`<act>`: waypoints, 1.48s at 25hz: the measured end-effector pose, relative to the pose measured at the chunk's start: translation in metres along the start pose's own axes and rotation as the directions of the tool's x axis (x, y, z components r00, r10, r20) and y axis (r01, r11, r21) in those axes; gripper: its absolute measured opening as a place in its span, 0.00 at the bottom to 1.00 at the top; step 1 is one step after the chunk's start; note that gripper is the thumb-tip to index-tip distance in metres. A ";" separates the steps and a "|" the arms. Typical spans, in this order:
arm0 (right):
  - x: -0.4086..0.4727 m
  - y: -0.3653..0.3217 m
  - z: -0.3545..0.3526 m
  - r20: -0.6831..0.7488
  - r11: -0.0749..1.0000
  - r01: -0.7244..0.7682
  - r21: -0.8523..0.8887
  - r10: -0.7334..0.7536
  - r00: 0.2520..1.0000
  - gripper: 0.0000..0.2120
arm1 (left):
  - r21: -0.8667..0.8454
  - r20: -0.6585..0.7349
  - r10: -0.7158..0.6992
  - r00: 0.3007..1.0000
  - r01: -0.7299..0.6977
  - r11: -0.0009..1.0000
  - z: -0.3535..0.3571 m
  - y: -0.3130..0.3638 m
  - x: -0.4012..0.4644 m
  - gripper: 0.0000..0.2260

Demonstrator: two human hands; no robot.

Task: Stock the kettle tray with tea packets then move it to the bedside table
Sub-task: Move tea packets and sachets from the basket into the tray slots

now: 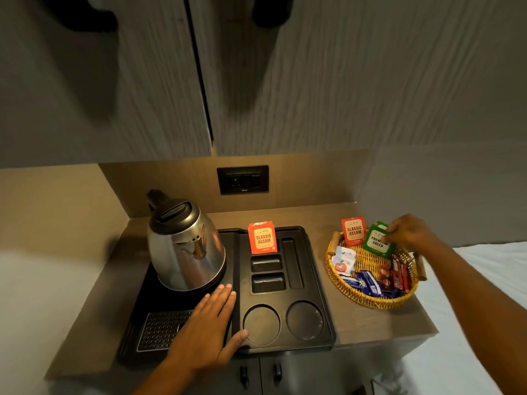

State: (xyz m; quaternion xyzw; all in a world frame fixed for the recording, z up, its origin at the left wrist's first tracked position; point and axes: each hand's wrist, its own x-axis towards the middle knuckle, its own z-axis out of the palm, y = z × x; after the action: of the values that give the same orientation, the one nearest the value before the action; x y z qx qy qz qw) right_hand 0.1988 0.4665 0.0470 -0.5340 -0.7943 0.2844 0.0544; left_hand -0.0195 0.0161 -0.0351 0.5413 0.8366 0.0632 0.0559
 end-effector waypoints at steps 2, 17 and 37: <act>-0.007 -0.013 -0.028 0.146 0.996 0.066 -0.054 -0.058 0.988 0.05 | -0.001 -0.007 -0.002 1.000 0.002 1.000 0.000 0.001 -0.001 0.40; -0.058 -0.181 0.156 0.348 0.904 0.389 0.177 -0.427 0.835 0.04 | 0.001 -0.011 0.001 1.000 -0.001 1.000 -0.005 0.003 -0.004 0.38; -0.072 -0.029 0.077 0.120 0.984 0.163 0.073 -0.171 0.978 0.04 | -0.002 -0.003 0.009 1.000 -0.009 1.000 0.005 -0.001 -0.002 0.37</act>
State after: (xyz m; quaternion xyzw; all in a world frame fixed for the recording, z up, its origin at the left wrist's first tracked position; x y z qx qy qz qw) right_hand 0.1752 0.3651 0.0132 -0.4444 -0.8289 0.3369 0.0446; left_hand -0.0190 0.0136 -0.0405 0.5449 0.8341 0.0652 0.0551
